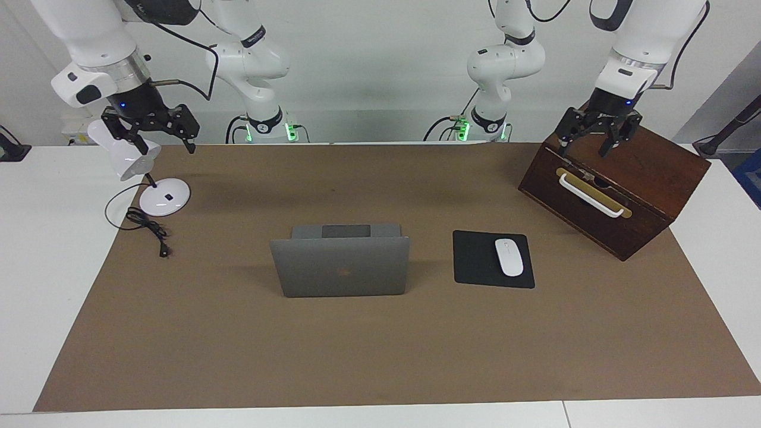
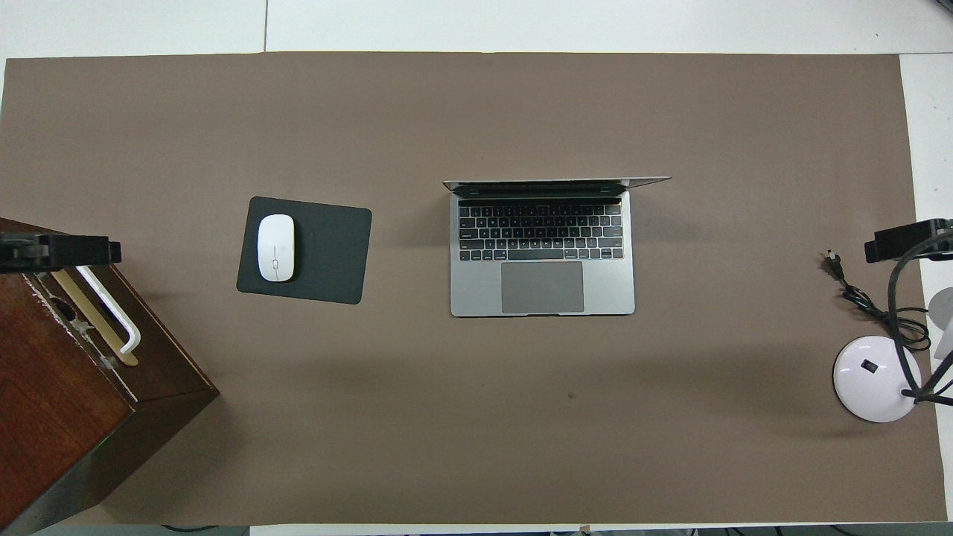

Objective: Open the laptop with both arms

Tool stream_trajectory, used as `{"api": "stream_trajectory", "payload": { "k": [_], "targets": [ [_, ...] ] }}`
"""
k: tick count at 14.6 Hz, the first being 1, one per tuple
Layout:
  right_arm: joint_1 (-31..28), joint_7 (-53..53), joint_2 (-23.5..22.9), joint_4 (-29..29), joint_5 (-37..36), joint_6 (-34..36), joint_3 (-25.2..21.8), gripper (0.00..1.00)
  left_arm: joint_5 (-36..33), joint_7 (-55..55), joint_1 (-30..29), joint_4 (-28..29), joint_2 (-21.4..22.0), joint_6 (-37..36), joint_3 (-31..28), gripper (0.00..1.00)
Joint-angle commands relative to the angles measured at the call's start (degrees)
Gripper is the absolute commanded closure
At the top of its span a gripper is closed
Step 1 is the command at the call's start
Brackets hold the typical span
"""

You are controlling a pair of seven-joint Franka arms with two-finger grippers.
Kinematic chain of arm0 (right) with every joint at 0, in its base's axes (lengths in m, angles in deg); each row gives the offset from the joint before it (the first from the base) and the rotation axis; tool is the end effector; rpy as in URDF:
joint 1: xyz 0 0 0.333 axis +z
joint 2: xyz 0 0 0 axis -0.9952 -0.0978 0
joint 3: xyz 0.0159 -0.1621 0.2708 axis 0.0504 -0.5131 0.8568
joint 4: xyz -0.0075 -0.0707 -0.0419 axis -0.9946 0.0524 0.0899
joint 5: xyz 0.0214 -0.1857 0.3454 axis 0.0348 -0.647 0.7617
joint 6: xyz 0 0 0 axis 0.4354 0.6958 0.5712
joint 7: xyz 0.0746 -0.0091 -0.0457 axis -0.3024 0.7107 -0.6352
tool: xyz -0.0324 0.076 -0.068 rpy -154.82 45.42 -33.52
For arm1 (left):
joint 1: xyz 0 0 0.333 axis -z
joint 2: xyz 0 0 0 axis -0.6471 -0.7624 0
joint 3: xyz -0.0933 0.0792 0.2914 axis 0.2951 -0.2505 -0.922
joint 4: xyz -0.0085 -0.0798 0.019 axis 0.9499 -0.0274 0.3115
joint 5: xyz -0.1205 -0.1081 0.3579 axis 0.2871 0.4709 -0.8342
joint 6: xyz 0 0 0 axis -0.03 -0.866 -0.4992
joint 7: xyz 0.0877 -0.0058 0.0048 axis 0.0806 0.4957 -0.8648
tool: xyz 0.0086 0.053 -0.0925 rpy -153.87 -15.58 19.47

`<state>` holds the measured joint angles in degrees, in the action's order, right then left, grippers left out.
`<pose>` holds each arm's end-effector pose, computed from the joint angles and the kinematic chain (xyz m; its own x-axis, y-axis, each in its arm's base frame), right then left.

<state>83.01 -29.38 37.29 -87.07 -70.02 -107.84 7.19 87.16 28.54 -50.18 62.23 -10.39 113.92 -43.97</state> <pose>0.5187 -0.0403 0.6298 1.0000 0.0039 0.0025 0.0039 -1.0000 -0.0014 0.5053 -0.0162 0.6327 0.9865 -0.0179 0.1628 -0.0294 -0.9972 0.0685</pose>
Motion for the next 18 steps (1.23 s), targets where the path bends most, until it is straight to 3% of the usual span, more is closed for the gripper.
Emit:
{"api": "stream_trajectory", "payload": {
  "k": [1, 6, 10, 18],
  "targets": [
    [-0.9, 0.8, 1.4, -2.0, 0.1, -1.6, 0.5, 0.00, -1.3, 0.2, -1.6, -8.4, -5.1, -4.8, 0.3, 0.00],
    [-1.9, 0.3, 1.4, -2.6, 0.0, -3.6, 0.5, 0.00, -4.3, 0.2, -0.9, -17.3, -10.4, -12.9, 0.5, 0.00],
    [-2.5, 0.0, 1.2, -2.6, 0.0, -3.8, 0.5, 0.00, -4.1, 0.2, -0.4, -17.7, -12.9, -14.8, 0.9, 0.00],
    [-2.7, 0.0, 1.6, -3.6, 0.0, -3.9, 0.5, 0.00, -4.3, 0.2, -0.5, -15.3, -12.2, -14.6, 0.9, 0.00]
  ]
}}
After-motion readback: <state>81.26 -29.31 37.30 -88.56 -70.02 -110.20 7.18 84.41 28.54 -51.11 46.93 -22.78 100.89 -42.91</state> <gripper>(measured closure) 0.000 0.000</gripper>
